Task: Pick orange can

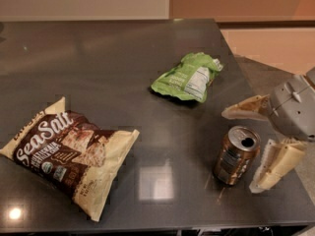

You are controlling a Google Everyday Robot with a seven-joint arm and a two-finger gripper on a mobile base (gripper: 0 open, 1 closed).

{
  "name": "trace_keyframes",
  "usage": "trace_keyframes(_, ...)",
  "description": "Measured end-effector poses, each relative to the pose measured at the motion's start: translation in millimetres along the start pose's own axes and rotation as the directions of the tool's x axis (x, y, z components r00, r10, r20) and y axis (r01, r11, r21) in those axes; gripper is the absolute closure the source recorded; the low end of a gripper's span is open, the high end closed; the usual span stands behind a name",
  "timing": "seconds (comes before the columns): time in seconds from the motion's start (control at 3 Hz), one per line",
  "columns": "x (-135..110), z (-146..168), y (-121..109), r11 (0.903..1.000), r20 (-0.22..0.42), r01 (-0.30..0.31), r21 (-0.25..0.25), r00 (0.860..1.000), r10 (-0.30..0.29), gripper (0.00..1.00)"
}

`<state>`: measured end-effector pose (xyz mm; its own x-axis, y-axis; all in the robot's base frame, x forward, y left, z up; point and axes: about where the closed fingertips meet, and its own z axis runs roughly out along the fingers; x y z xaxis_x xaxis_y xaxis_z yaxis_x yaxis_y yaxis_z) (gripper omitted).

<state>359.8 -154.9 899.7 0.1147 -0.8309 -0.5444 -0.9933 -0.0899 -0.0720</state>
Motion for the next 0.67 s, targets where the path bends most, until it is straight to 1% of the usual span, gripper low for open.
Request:
trace_keyframes(0.33, 3.0, 1.4, 0.0, 1.0, -0.001, -0.002, 0.004, 1.0, 0.002, 0.41)
trace_keyframes(0.67, -0.5, -1.8, -3.0, 0.9999, -0.004, -0.01, 0.005, 1.0, 0.01, 0.64)
